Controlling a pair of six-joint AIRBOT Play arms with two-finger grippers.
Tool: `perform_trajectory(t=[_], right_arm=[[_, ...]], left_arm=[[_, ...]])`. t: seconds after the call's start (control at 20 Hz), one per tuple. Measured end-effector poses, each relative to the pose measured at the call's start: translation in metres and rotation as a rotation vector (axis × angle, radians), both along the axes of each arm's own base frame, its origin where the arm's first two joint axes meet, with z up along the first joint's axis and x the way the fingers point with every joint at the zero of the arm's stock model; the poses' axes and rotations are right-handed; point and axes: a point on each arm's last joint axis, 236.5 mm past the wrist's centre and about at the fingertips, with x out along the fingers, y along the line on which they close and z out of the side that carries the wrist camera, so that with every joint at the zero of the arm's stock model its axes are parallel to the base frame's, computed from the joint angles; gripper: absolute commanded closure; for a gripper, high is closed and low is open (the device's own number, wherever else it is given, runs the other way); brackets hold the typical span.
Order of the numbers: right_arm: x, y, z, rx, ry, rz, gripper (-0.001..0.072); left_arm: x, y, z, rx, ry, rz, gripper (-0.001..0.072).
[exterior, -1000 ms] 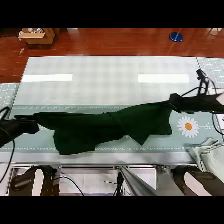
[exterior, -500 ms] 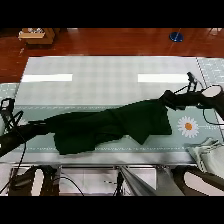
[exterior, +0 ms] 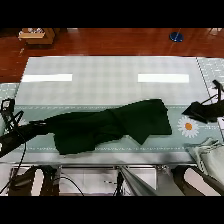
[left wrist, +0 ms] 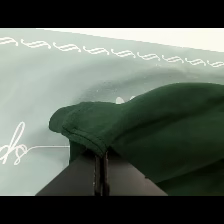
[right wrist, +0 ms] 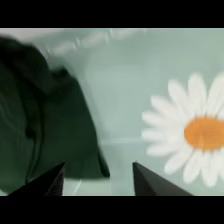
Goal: Fold the shirts.
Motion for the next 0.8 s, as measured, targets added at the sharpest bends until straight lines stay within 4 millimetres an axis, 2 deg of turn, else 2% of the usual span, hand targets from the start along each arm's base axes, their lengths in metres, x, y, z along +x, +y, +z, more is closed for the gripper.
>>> perform_trajectory(t=[0.15,0.3,0.55,0.8], right_arm=[[-0.039,0.024,-0.021,0.104,0.095,-0.009,0.0190],[-0.059,0.062,-0.028,0.256,0.118,-0.027,0.0191],[-0.077,0.102,-0.042,0.418,0.135,-0.085,0.0192],[-0.081,0.132,-0.051,0.501,0.119,-0.114,0.0193]], left_arm=[[0.000,0.000,0.000,0.000,0.000,0.000,0.0685],[0.000,0.000,0.000,-0.001,0.001,0.000,0.0685],[0.000,0.000,0.000,-0.001,0.001,0.001,0.0685],[0.000,0.000,0.000,-0.002,0.002,0.001,0.0685]])
